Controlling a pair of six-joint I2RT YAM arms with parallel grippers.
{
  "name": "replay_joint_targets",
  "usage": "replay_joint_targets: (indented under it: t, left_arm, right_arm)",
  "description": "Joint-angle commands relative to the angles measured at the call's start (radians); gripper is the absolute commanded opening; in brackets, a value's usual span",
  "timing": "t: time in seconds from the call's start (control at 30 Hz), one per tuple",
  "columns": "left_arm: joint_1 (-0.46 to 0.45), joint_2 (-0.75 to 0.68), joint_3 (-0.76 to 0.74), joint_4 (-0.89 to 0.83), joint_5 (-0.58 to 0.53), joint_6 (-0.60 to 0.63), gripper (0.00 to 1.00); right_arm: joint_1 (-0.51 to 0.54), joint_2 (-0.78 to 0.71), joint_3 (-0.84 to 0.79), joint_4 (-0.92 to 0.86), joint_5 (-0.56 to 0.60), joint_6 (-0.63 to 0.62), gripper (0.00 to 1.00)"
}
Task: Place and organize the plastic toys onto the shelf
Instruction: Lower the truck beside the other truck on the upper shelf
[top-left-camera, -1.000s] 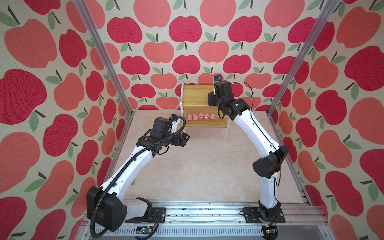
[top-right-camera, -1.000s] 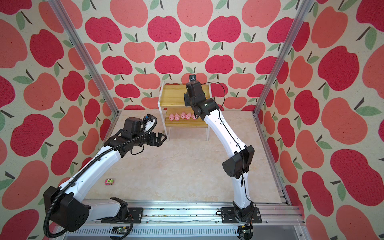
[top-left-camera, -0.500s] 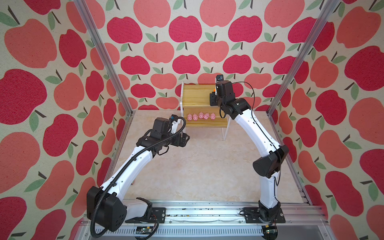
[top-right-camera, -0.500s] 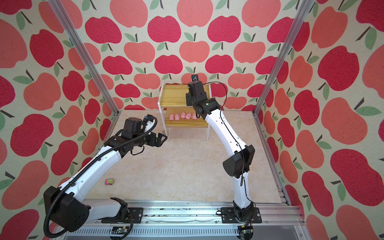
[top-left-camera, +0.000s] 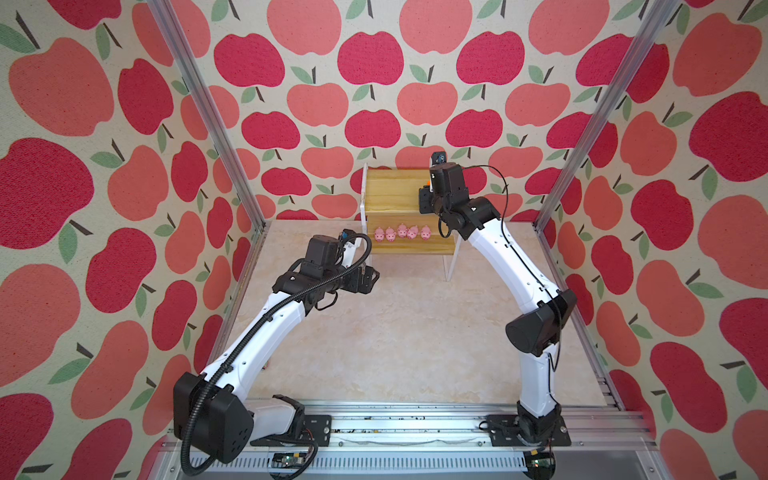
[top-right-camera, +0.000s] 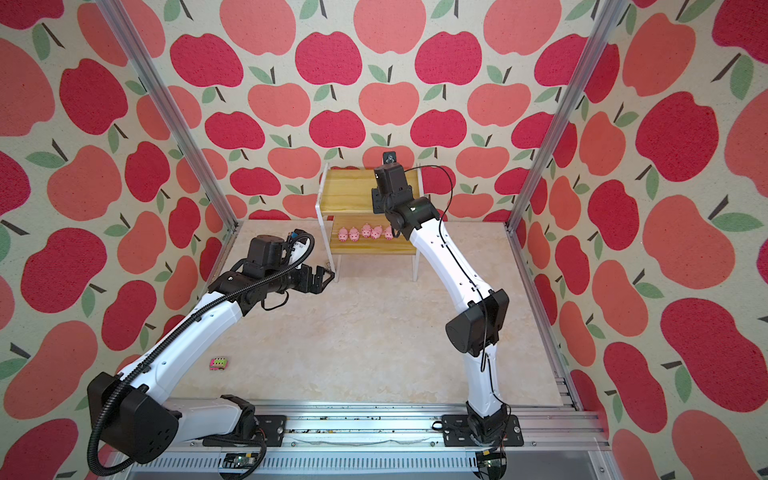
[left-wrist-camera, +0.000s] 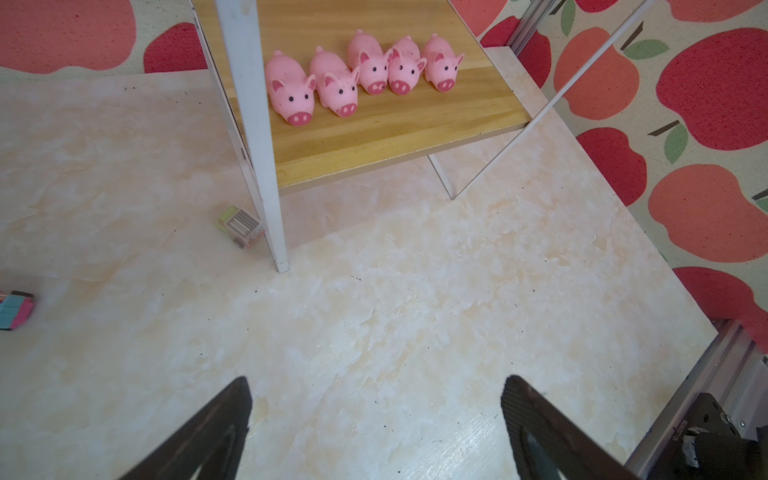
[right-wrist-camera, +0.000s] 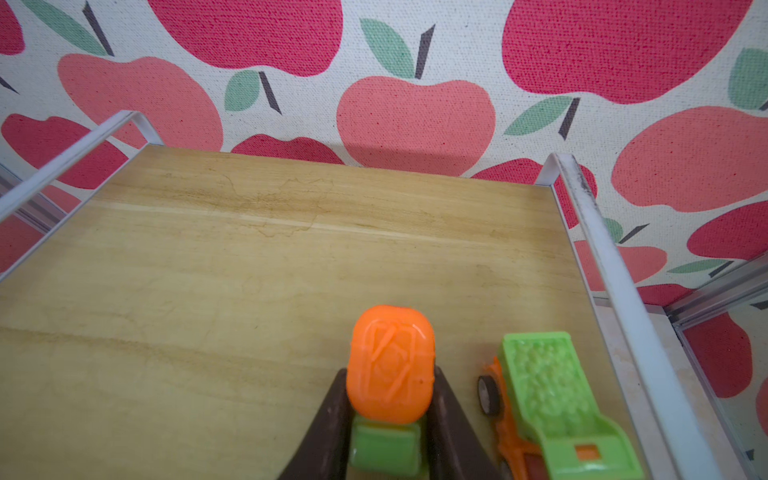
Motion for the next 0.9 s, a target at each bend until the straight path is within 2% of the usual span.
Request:
replay_joint_targets:
  t: [0.0,0.67,0.77,0.87]
  left_arm:
    - [0.003,-0.012,-0.010,0.026,0.014,-0.013,0.96]
    - [0.003,-0.020,-0.010,0.028,0.017,-0.018,0.96]
    - [0.003,-0.020,-0.010,0.029,0.017,-0.018,0.96]
    - [0.003,-0.022,-0.011,0.028,0.017,-0.017,0.96]
  right_arm:
    - [-0.004,-0.021,-0.016,-0.006,0.021,0.016,0.22]
    - [-0.002,-0.048,-0.052,0.002,0.028,0.015,0.24]
    - [-0.002,-0.048,-0.055,0.005,0.029,0.014,0.27]
    - [-0.002,-0.046,-0.048,0.010,0.025,0.012,0.35]
